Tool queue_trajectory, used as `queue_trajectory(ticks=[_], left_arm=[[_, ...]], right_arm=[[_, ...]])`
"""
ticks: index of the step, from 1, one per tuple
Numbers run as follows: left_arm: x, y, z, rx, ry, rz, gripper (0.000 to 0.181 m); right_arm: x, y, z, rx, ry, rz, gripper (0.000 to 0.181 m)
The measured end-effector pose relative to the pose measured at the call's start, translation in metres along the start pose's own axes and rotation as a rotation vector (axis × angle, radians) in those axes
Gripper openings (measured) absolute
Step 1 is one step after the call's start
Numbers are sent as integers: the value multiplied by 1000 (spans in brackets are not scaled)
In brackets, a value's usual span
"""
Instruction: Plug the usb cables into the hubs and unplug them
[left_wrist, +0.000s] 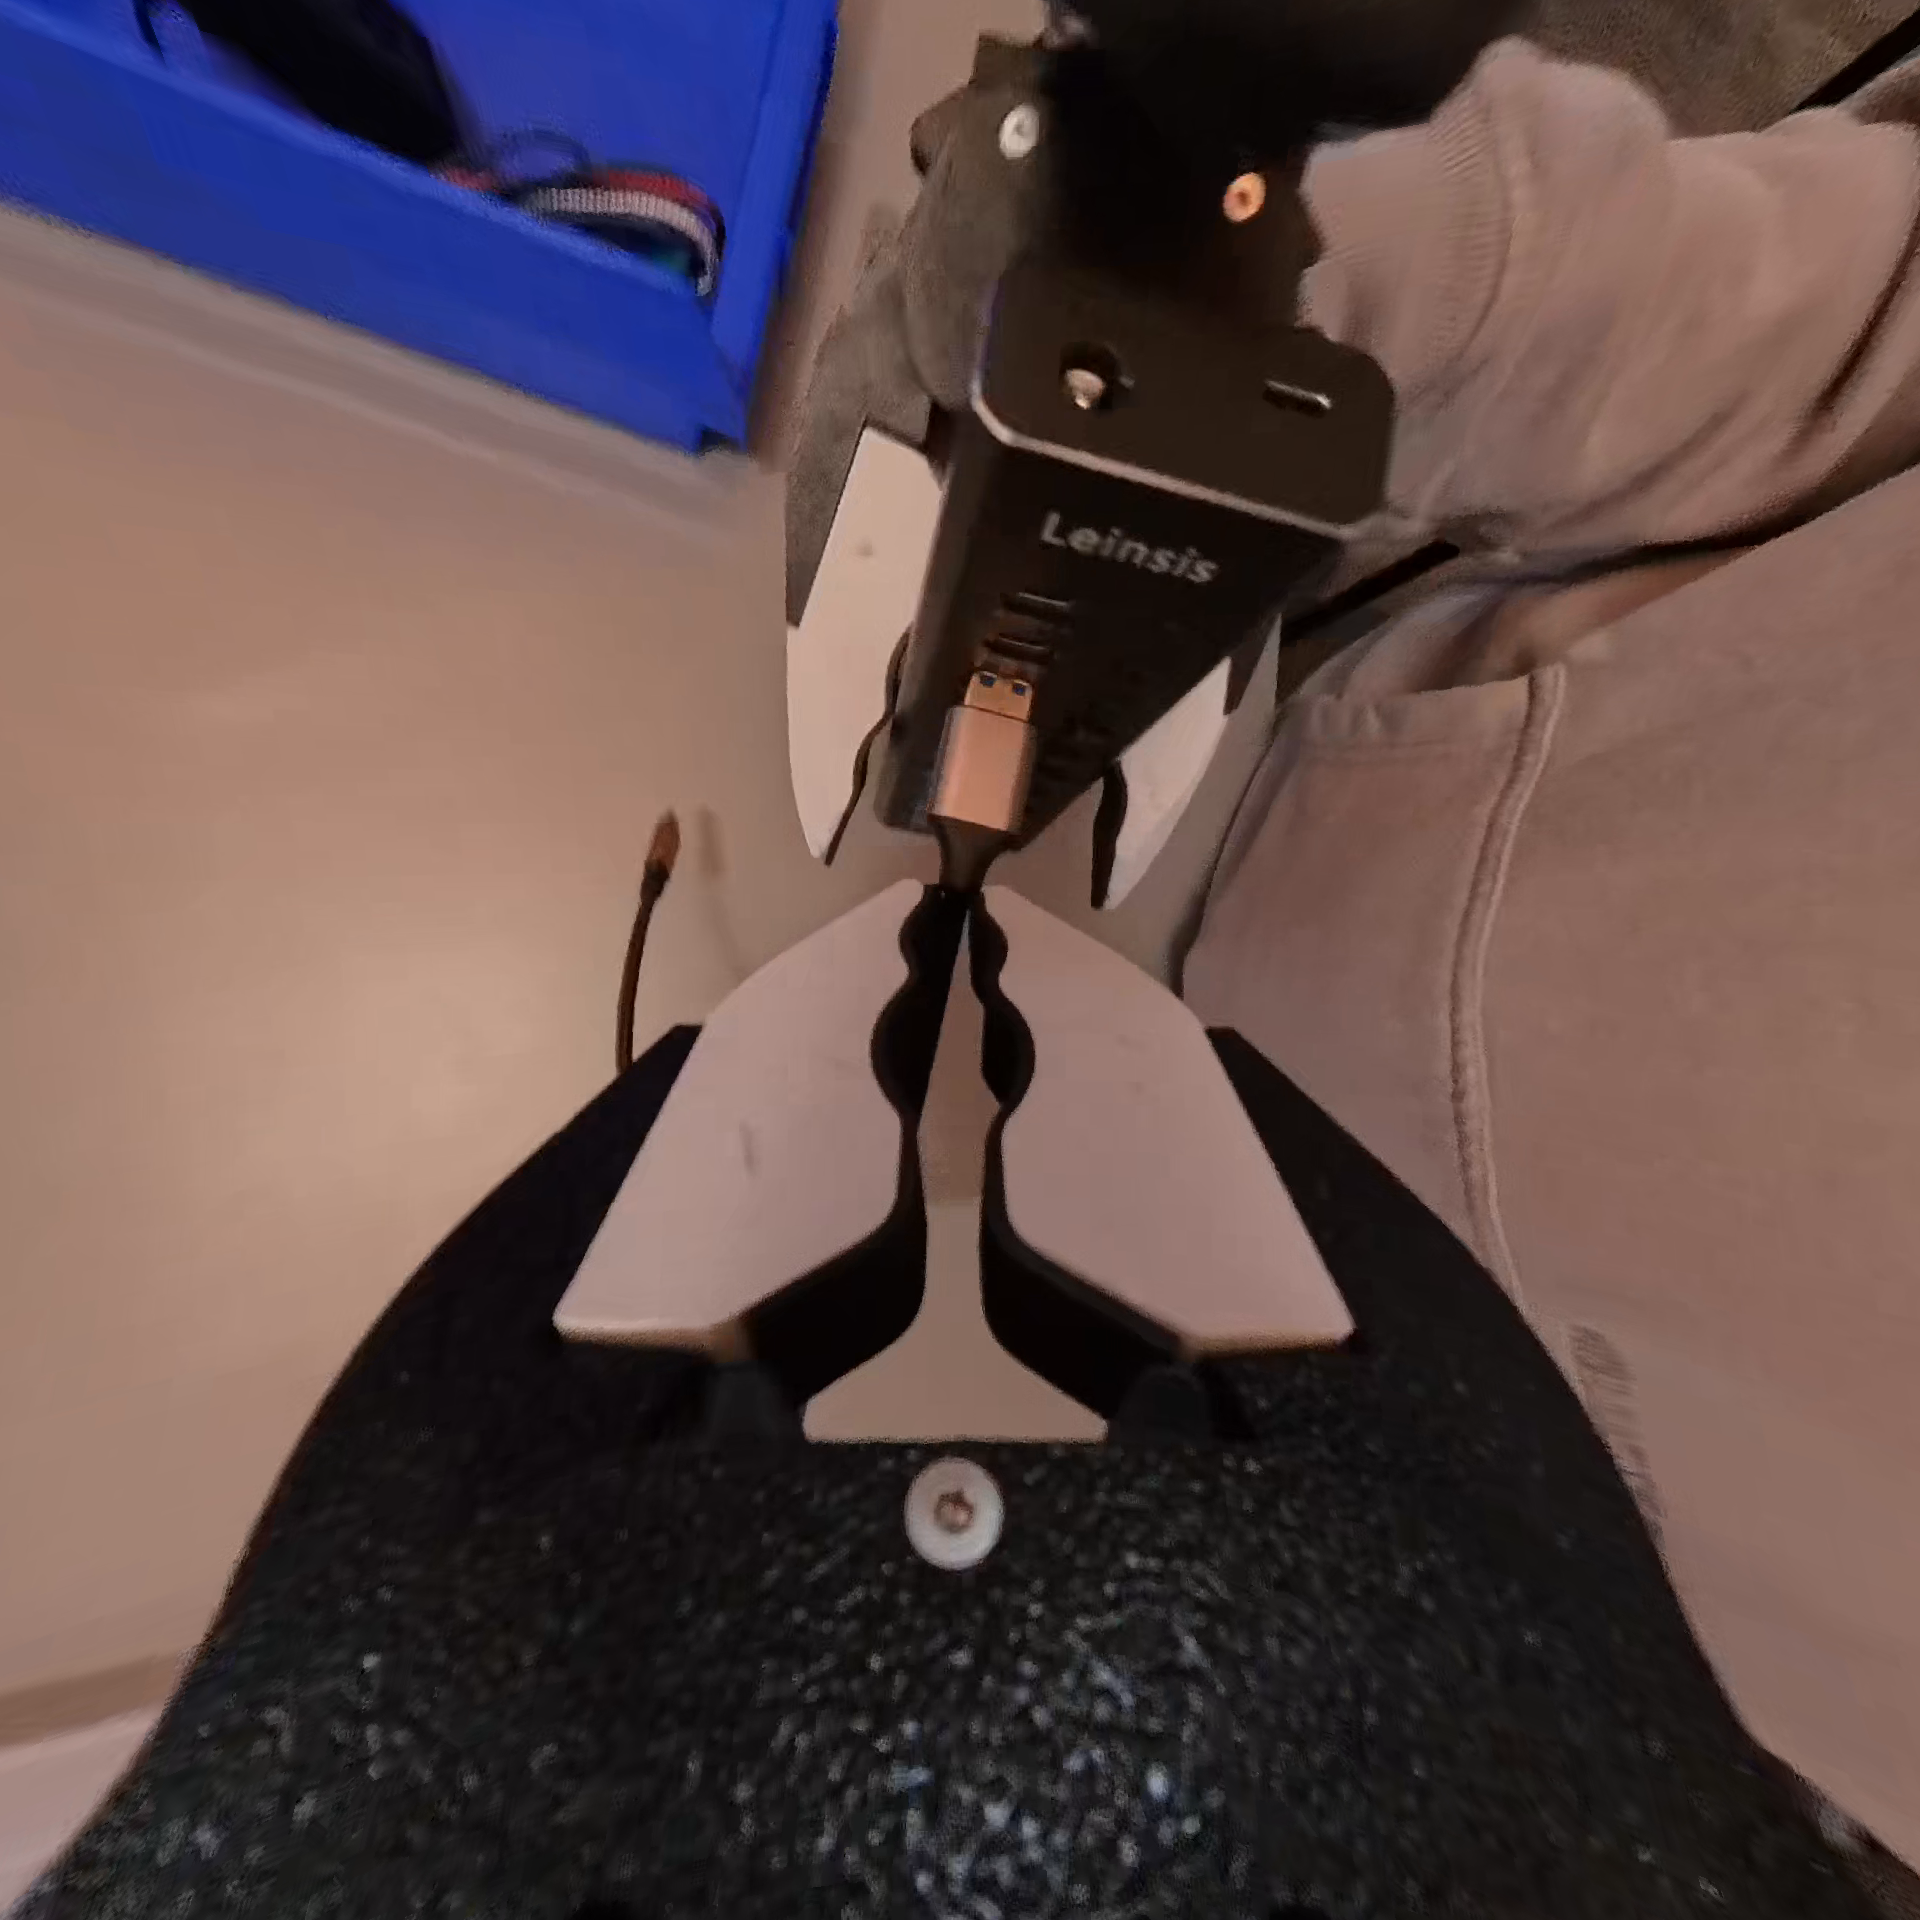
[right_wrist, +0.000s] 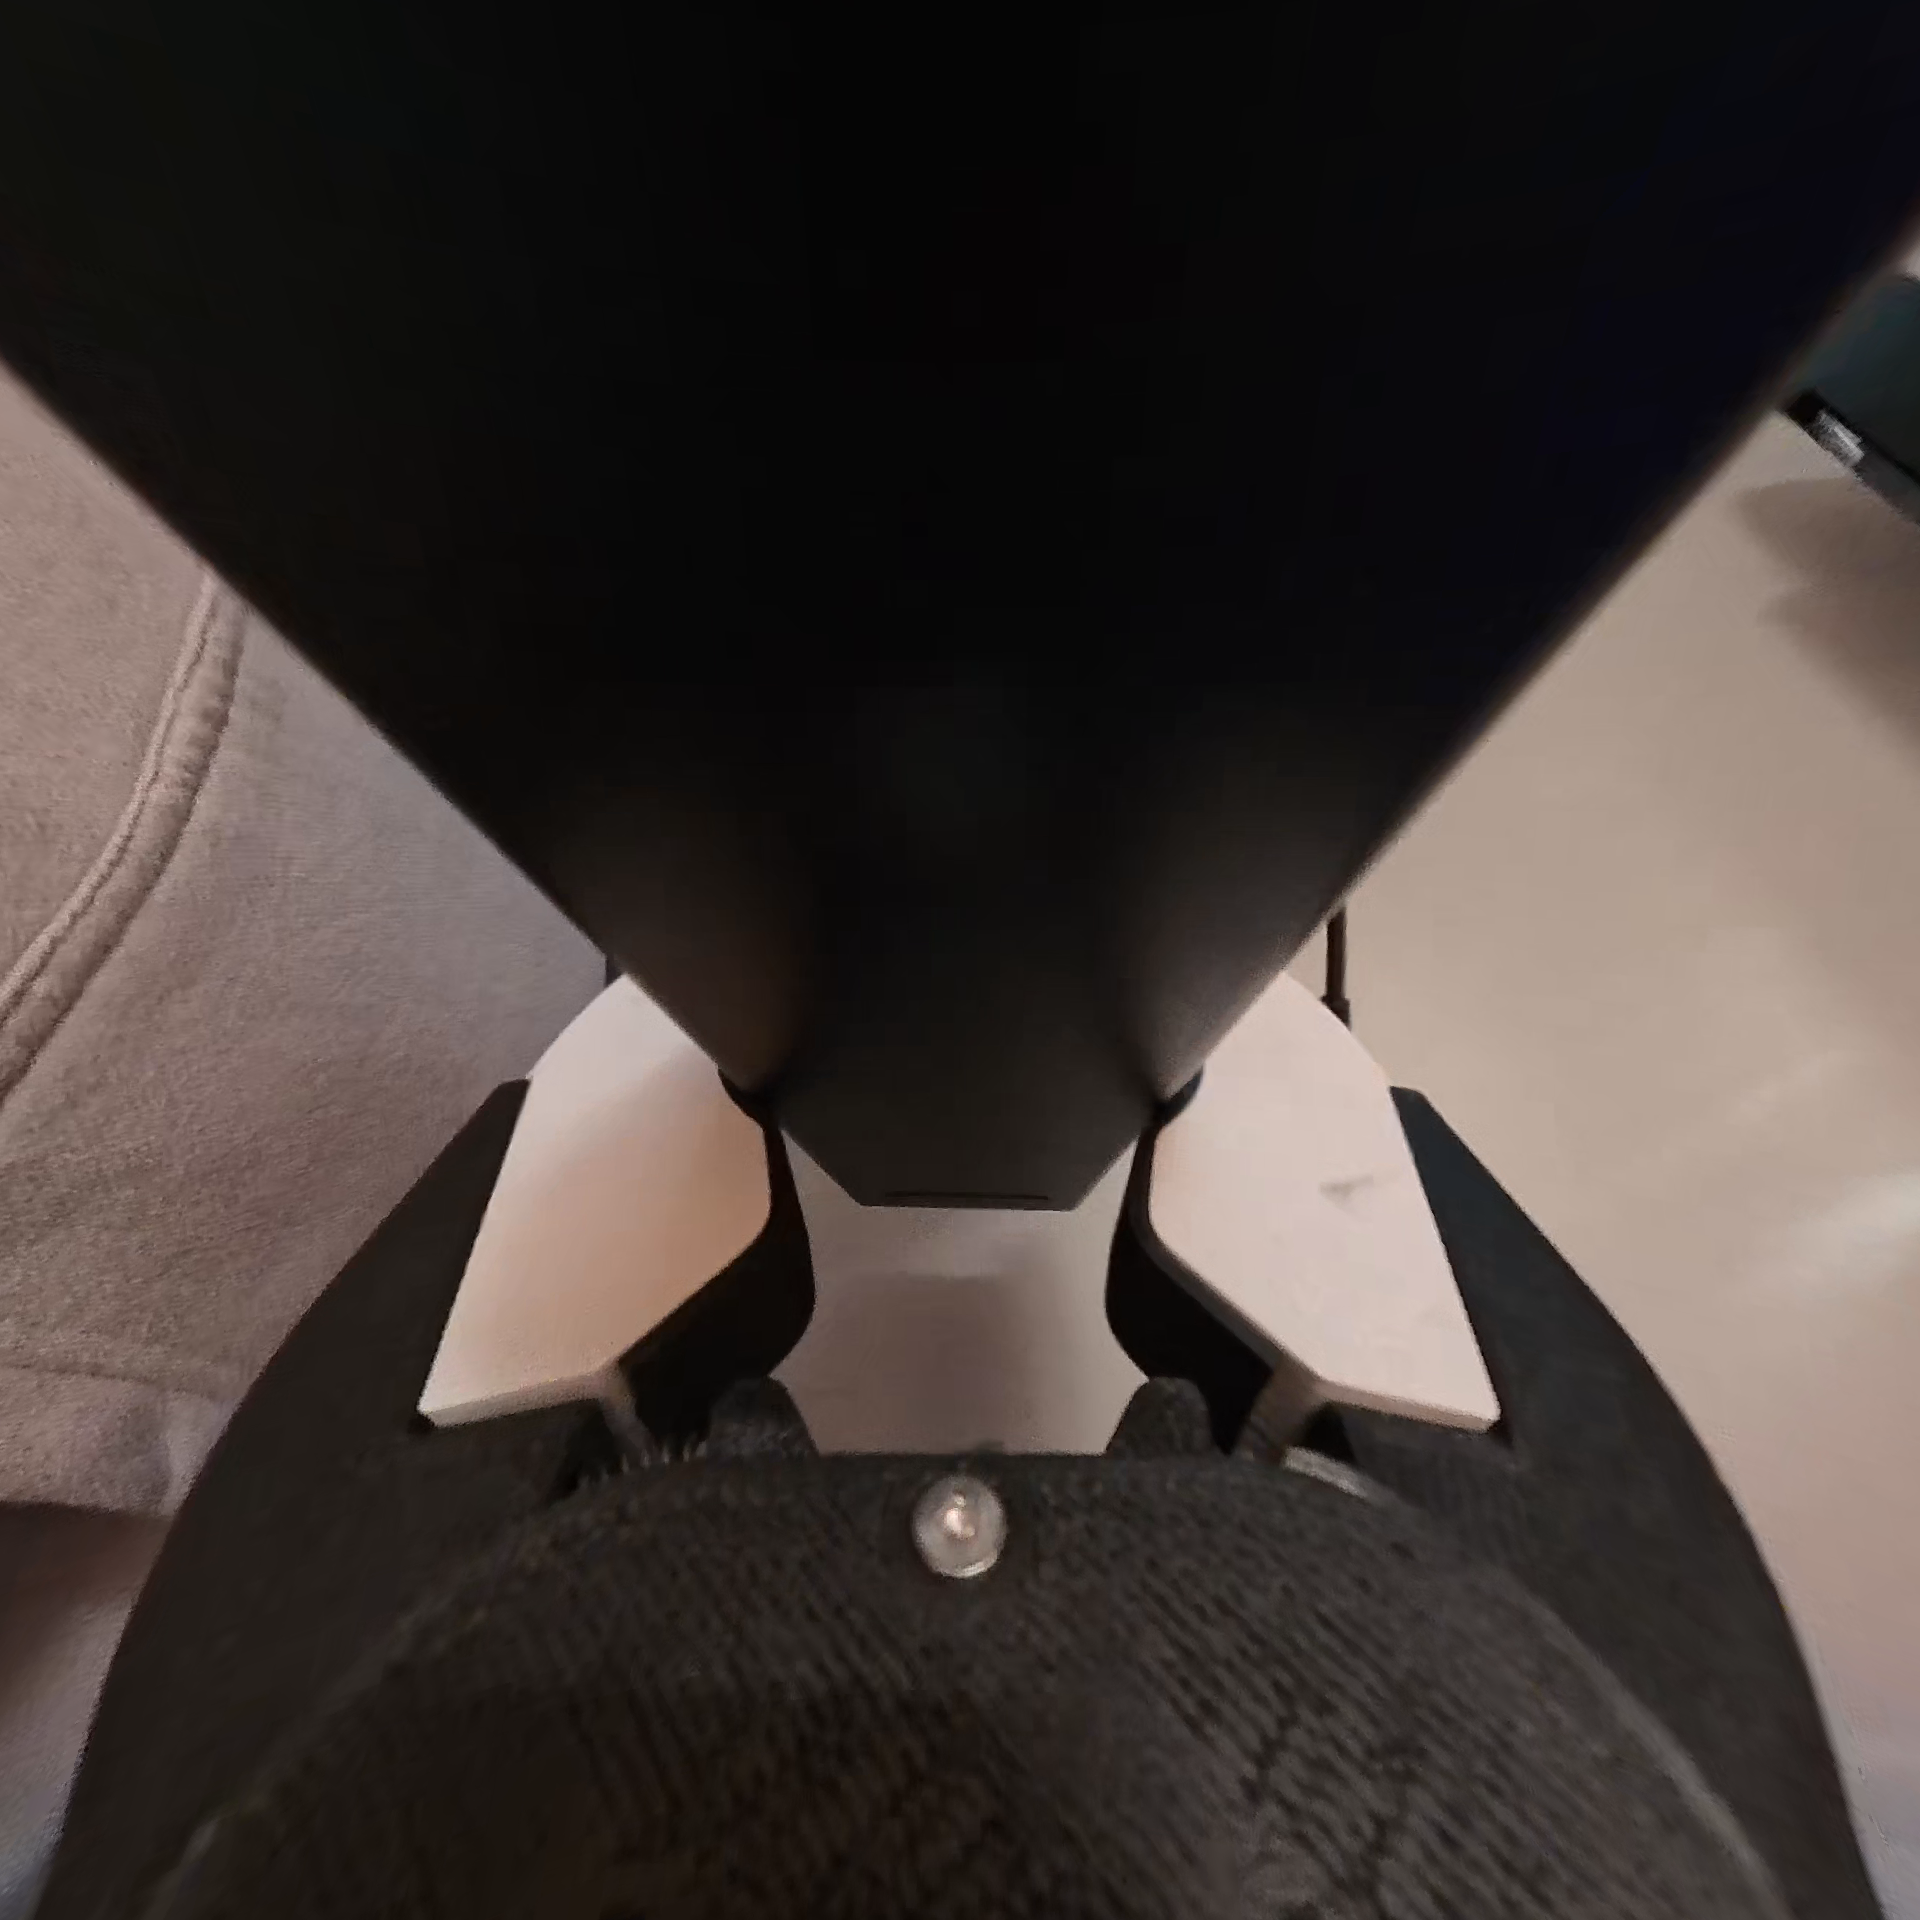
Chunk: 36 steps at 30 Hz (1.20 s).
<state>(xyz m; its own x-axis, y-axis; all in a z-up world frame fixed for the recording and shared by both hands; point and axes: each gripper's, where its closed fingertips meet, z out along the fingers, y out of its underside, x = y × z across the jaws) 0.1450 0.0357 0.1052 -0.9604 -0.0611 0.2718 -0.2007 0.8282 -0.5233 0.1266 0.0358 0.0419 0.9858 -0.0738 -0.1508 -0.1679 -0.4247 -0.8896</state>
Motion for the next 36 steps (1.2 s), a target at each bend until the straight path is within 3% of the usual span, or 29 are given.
queue_trajectory(ticks=[4,8,15,18,22,31,36], left_arm=[[3,-6,-3,203,-9,119,6],[9,-12,-6,333,1,139,28],[13,-38,-16,388,-159,166,55],[24,-42,-12,361,-146,182,60],[22,-57,-13,445,-199,147,71],[16,-56,-10,462,-193,132,61],[15,-57,-15,472,-188,135,61]], right_arm=[[-1,-10,-4,87,0,16,72],[-1,-15,-4,113,-16,29,72],[-2,-13,8,45,-21,0,72],[-1,-22,6,120,-27,29,72],[0,-19,5,104,-8,19,72],[0,-15,9,98,7,13,72],[3,-38,-2,249,33,34,72]])
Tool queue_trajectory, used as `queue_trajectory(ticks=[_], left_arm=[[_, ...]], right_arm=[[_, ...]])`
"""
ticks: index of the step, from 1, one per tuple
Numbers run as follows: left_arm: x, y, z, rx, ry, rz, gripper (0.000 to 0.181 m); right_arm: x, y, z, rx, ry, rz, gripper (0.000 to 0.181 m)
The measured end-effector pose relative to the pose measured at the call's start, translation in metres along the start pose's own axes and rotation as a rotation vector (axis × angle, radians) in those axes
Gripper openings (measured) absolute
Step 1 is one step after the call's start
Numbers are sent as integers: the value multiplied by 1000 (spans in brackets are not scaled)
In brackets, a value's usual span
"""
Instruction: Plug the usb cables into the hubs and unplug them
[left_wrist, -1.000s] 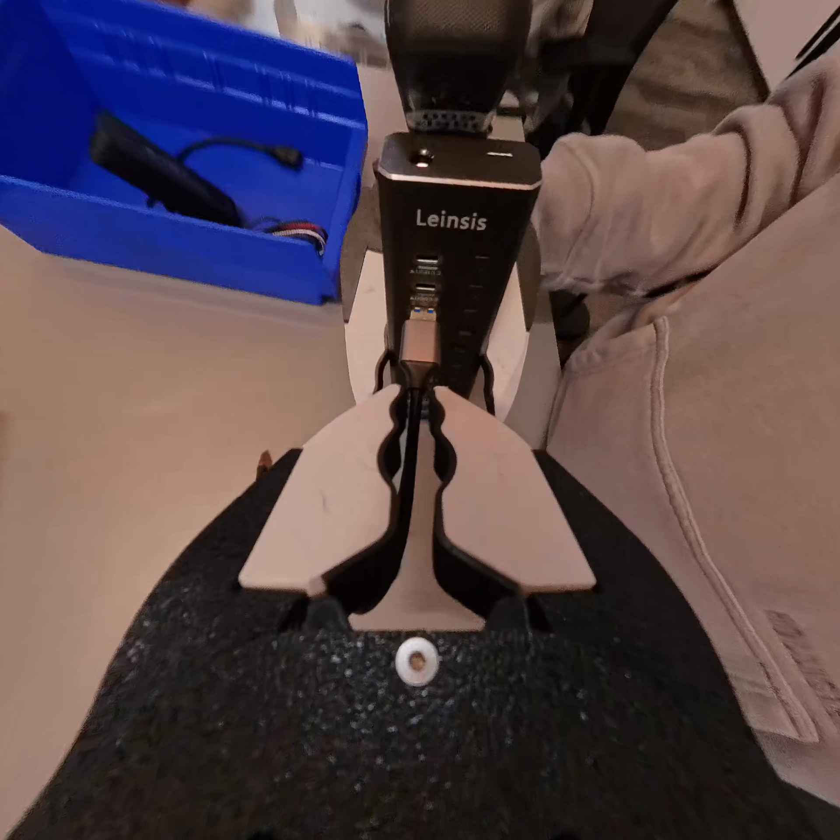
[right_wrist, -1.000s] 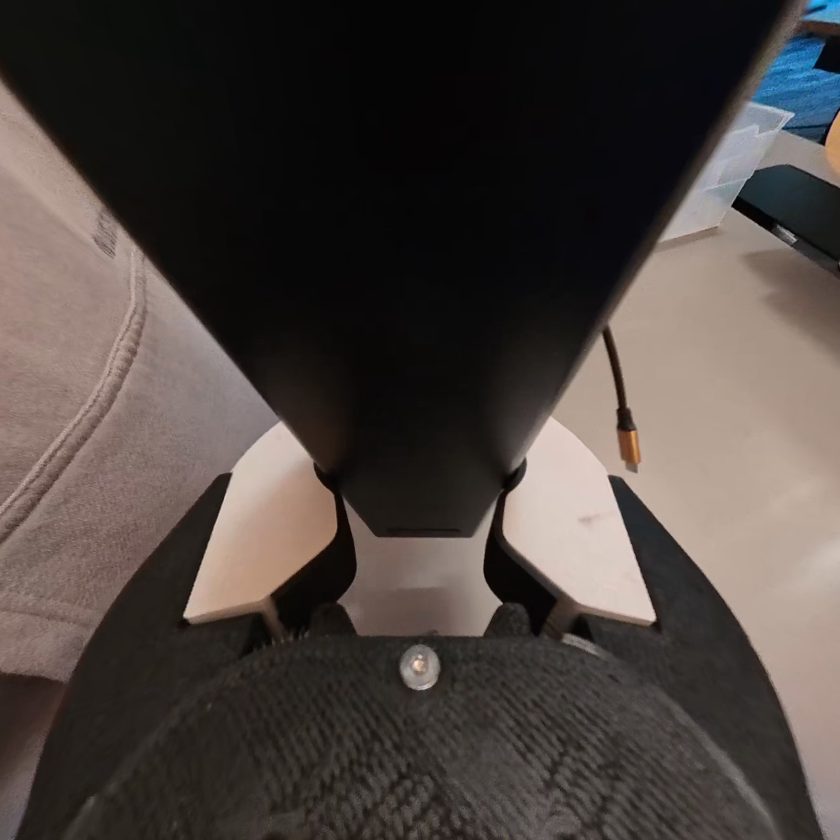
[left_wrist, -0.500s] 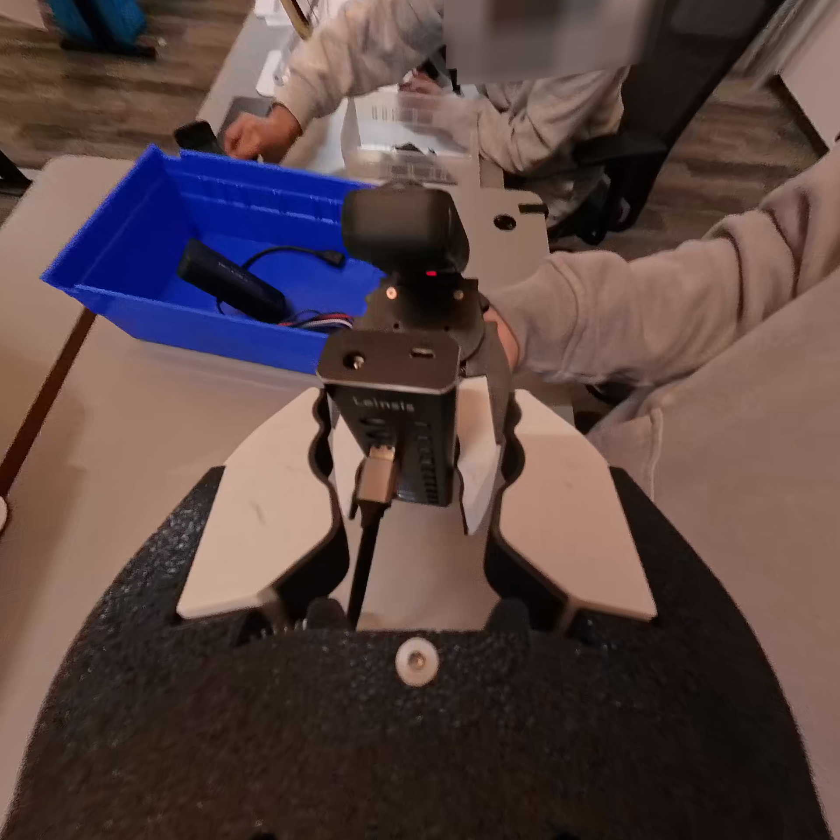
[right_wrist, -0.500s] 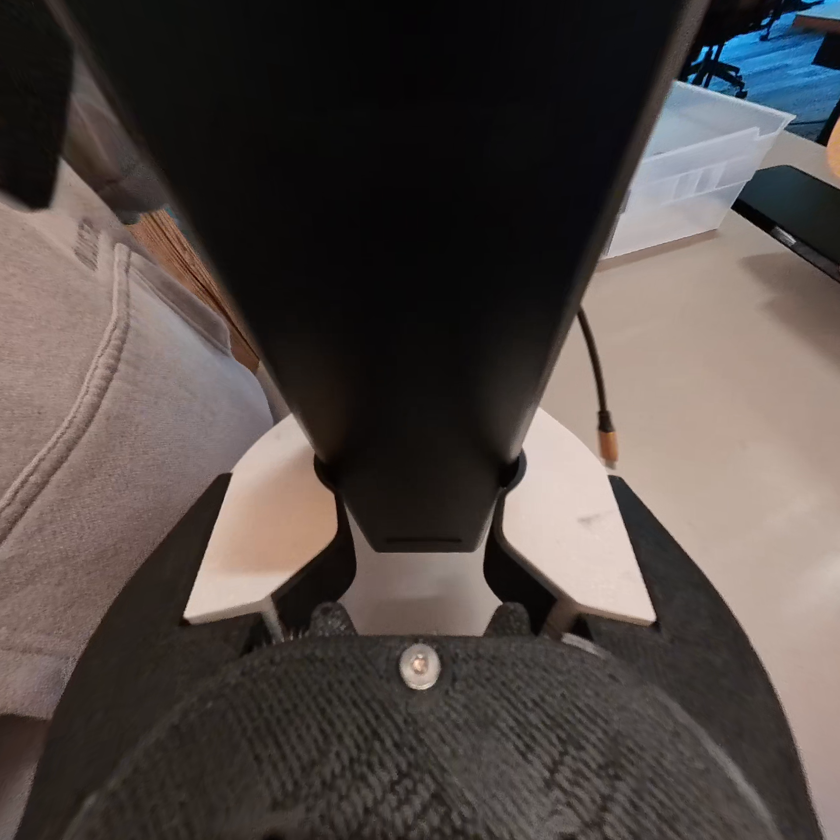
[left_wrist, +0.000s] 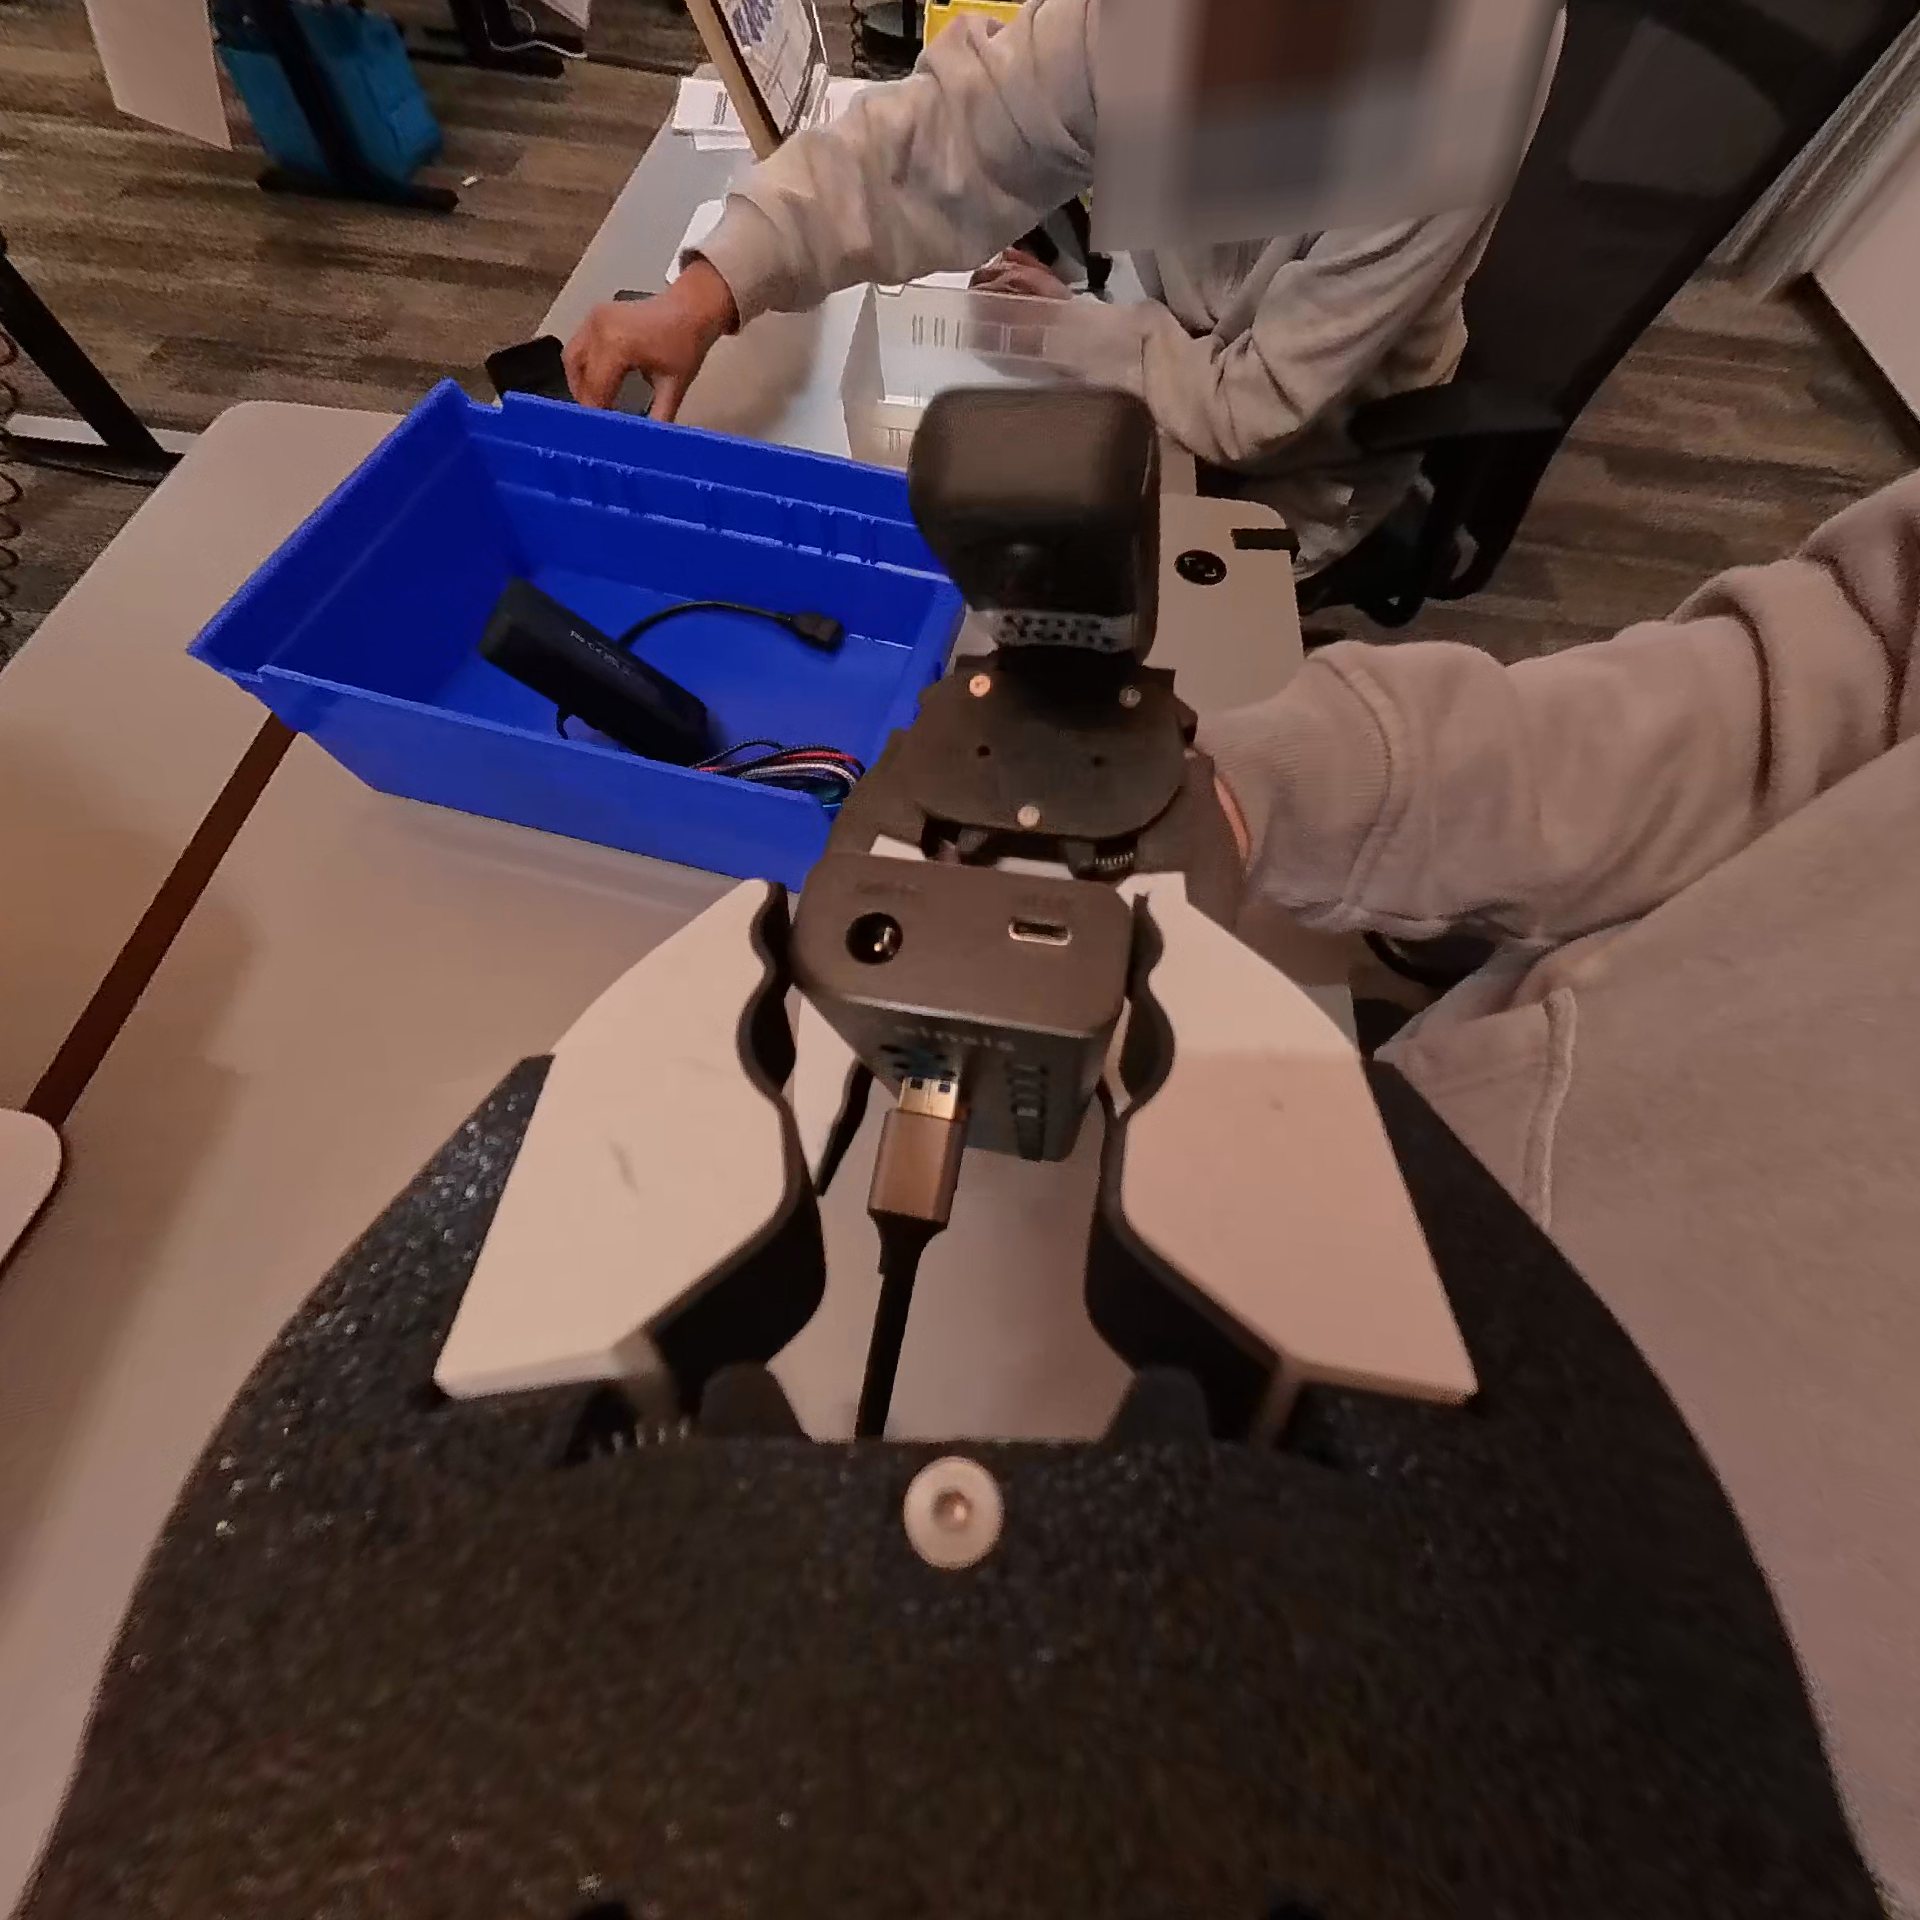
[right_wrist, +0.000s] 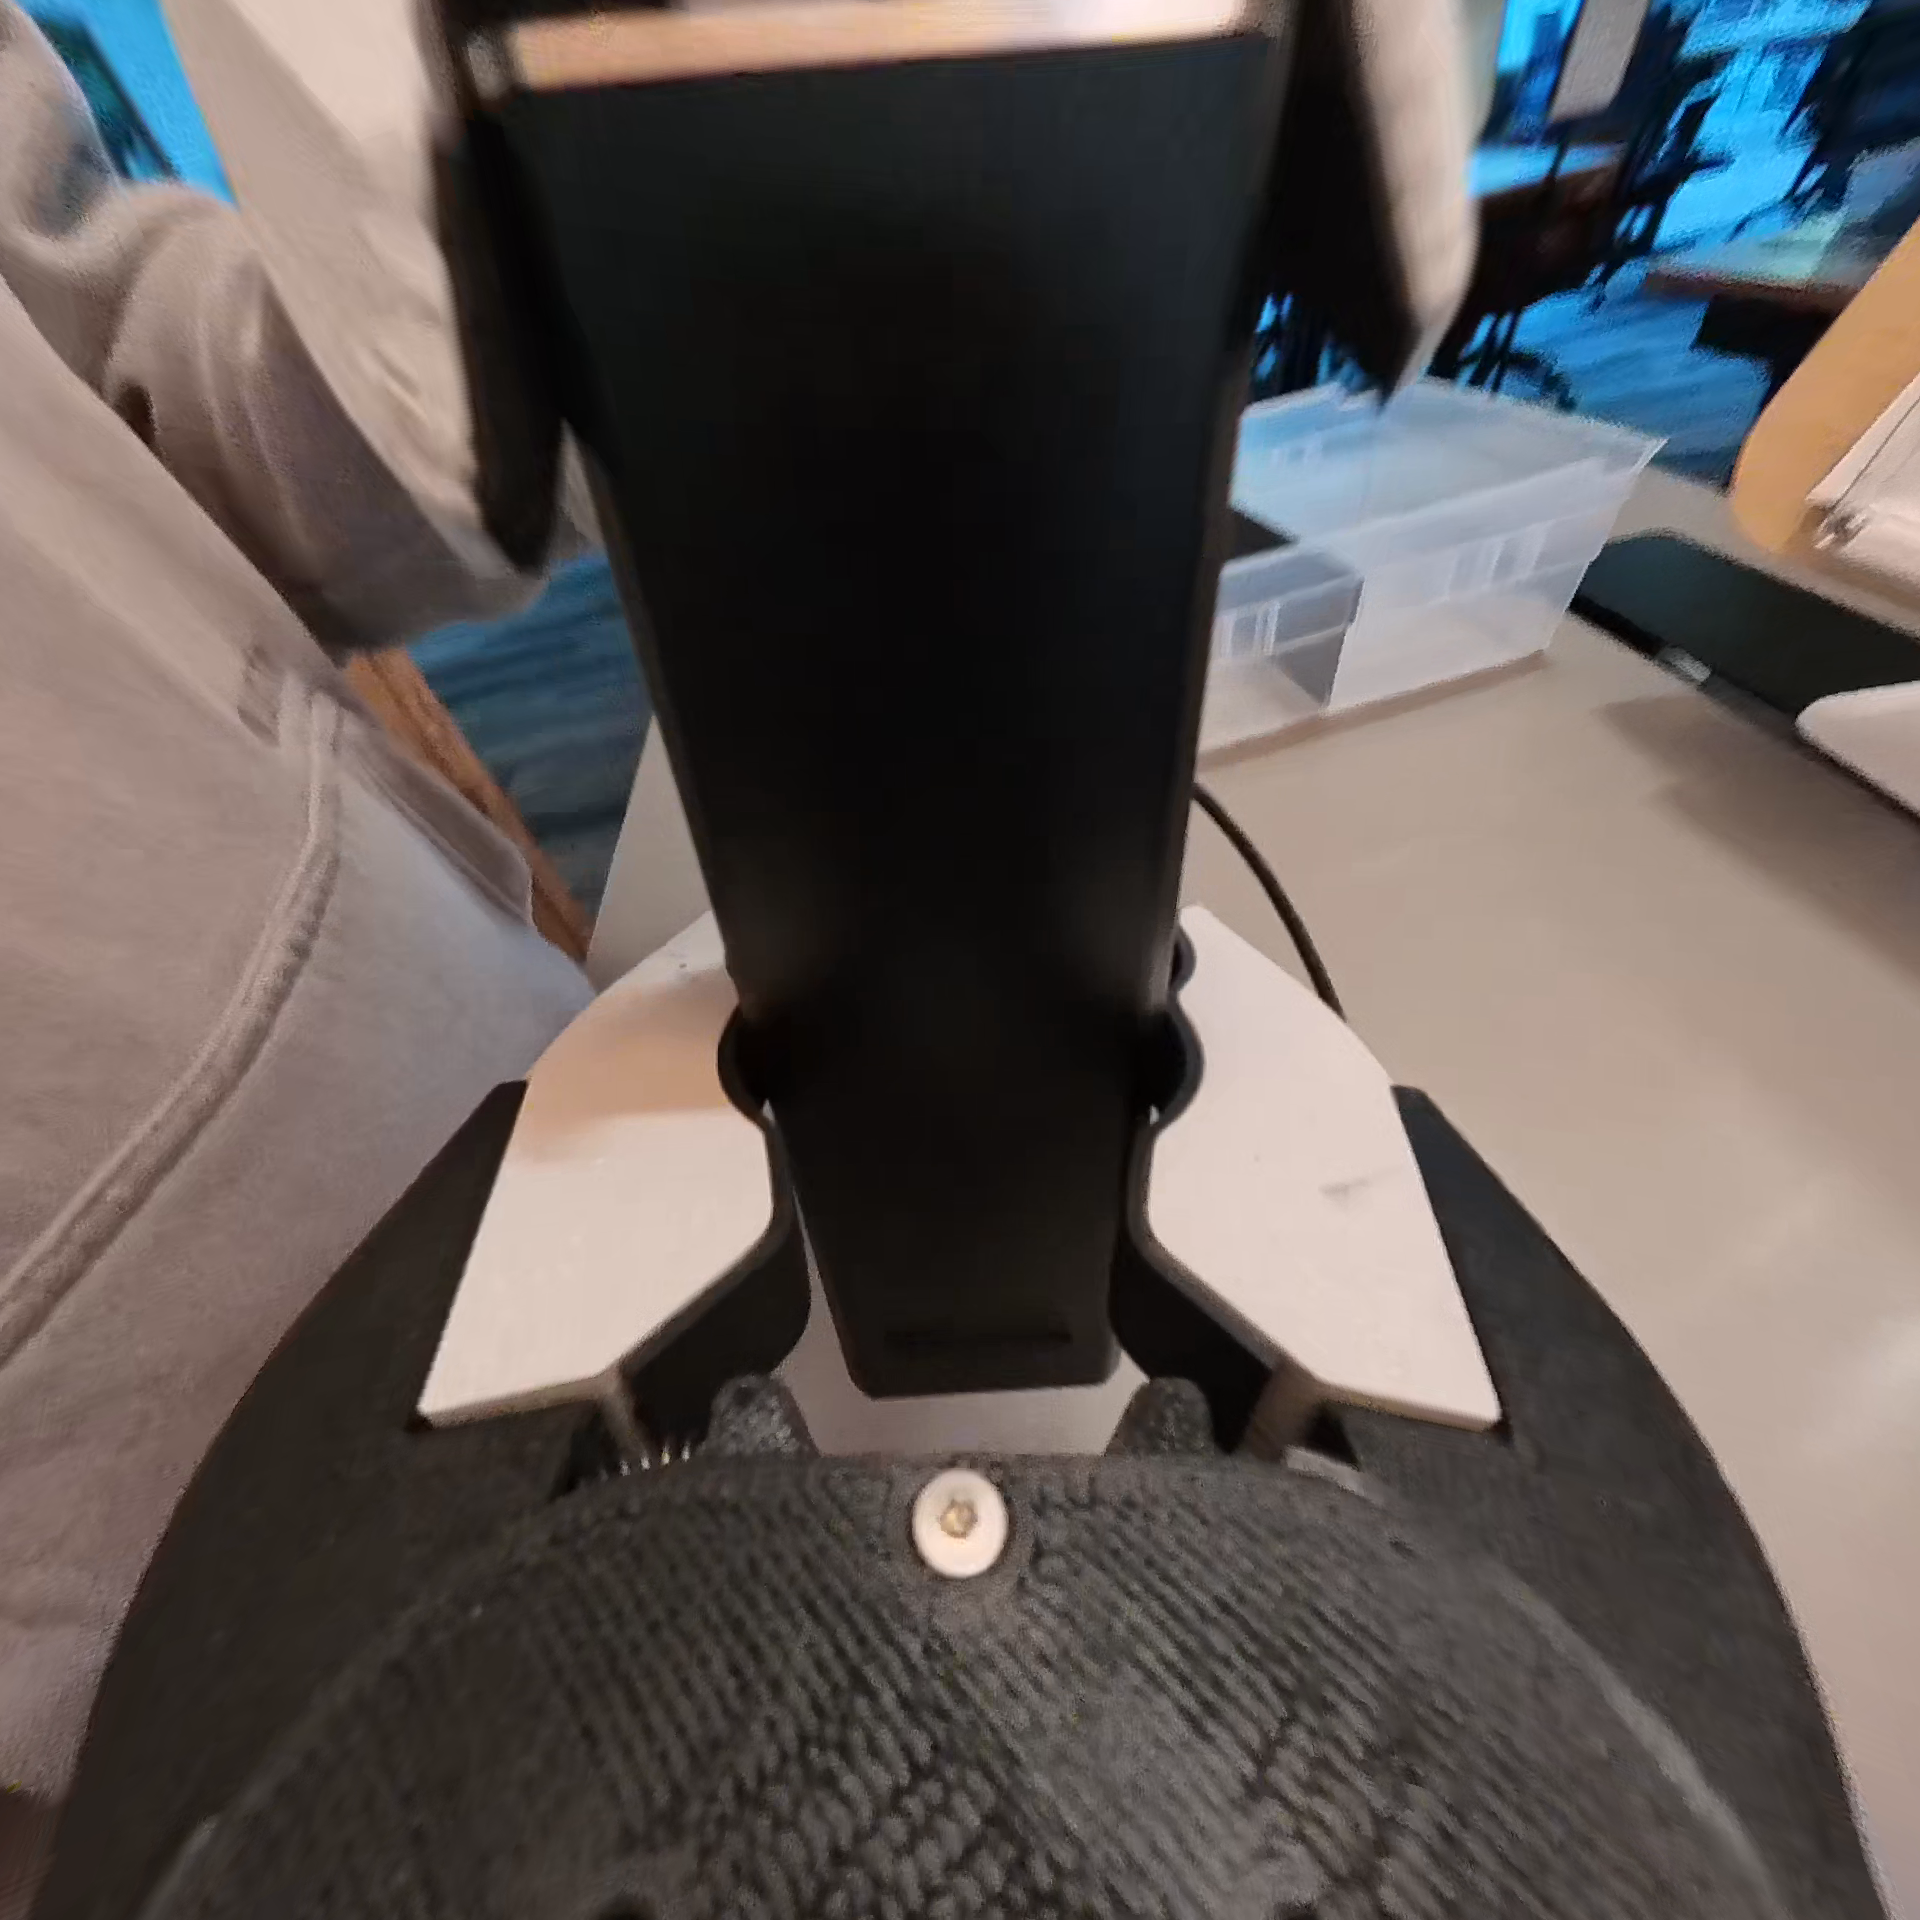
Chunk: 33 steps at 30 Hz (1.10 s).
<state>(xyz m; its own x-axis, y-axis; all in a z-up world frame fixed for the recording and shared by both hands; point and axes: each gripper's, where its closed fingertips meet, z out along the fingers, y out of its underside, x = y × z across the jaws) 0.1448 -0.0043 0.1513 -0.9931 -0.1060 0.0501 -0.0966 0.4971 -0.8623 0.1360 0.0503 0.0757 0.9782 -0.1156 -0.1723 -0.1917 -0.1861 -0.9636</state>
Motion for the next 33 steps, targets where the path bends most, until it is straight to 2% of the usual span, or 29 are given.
queue_trajectory(ticks=[2,5,8,16,20,24,27,31,33], left_arm=[[-1,2,2,-20,-9,26,60],[-2,5,5,-45,-16,50,60],[-1,4,6,-38,3,55,60],[-6,12,3,-30,33,44,61],[-11,9,-2,-8,-2,40,63],[-19,4,-22,5,-81,75,65],[-23,16,-36,-39,-112,88,54],[-19,38,-36,-104,-93,84,42],[-17,49,-36,-143,-88,86,45]], right_arm=[[2,-11,-2,49,13,4,73],[3,-15,-1,42,35,-6,79],[6,-16,-2,37,67,-10,71],[13,-11,-4,-16,121,-31,71],[11,-16,-5,64,99,19,71],[11,-19,-13,128,94,44,70],[10,-21,-21,165,88,52,70],[7,-23,-25,178,71,42,70],[6,-26,-25,211,50,55,70]])
